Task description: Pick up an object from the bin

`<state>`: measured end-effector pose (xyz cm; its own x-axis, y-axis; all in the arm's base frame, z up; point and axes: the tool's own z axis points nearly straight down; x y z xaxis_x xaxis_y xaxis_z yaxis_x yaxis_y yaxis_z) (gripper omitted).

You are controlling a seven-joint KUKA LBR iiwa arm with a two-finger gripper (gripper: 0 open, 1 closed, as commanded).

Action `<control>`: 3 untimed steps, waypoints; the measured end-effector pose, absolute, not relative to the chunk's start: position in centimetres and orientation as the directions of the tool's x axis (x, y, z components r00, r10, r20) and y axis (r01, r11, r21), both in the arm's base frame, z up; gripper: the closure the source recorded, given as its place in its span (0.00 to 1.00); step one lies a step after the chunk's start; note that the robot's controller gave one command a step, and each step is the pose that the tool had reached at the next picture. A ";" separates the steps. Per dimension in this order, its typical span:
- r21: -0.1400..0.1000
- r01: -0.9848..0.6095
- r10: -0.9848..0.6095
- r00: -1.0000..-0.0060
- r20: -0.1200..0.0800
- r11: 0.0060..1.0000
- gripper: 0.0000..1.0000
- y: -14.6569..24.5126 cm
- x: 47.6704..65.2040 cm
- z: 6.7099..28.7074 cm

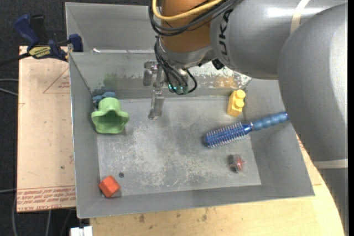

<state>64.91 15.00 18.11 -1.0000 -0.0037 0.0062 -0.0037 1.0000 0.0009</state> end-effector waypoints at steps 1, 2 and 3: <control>0.002 0.074 0.074 -0.997 0.005 0.997 0.00 20.5 61.9 13.0; 0.000 -0.103 -0.103 -0.995 0.001 0.995 0.00 16.4 65.0 6.8; 0.003 -0.144 -0.144 -0.990 -0.004 0.990 0.00 23.7 64.5 7.4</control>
Offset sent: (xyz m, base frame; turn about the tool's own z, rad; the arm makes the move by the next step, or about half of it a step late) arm -0.0274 0.0506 -0.0479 0.0844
